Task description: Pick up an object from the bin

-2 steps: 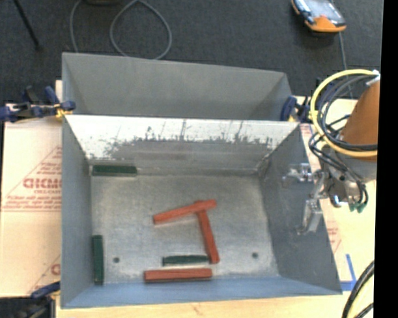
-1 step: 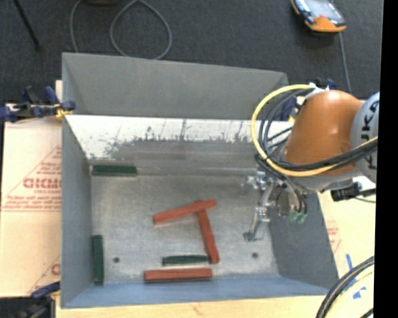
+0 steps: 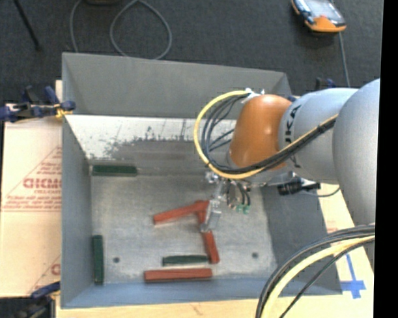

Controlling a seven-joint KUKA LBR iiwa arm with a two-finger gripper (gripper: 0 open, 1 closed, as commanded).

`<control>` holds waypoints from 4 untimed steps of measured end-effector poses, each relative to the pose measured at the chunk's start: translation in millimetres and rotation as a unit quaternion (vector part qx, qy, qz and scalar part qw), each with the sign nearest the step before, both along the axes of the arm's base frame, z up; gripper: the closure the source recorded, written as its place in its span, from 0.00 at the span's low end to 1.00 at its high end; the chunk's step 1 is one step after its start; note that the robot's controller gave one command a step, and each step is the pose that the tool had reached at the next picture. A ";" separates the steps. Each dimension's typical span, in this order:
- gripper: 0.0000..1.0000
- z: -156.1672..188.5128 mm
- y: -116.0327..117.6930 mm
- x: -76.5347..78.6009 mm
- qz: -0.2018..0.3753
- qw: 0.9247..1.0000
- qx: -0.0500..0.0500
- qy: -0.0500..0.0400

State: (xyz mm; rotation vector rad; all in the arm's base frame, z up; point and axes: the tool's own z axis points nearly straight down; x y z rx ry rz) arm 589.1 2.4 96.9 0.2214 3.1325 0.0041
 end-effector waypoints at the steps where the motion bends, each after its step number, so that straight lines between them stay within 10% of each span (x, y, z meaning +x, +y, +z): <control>1: 0.00 -26.5 13.9 6.3 0.042 0.999 -0.002 0.000; 2: 1.00 -25.5 13.6 6.8 0.042 0.999 -0.002 -0.001; 3: 1.00 -25.7 36.1 20.8 0.246 0.969 -0.002 -0.003; 4: 1.00 -9.7 -30.4 40.2 0.406 0.914 -0.004 -0.003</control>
Offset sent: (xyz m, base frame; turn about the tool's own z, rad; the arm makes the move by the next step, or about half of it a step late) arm 0.0052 0.0150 -0.0269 -0.0844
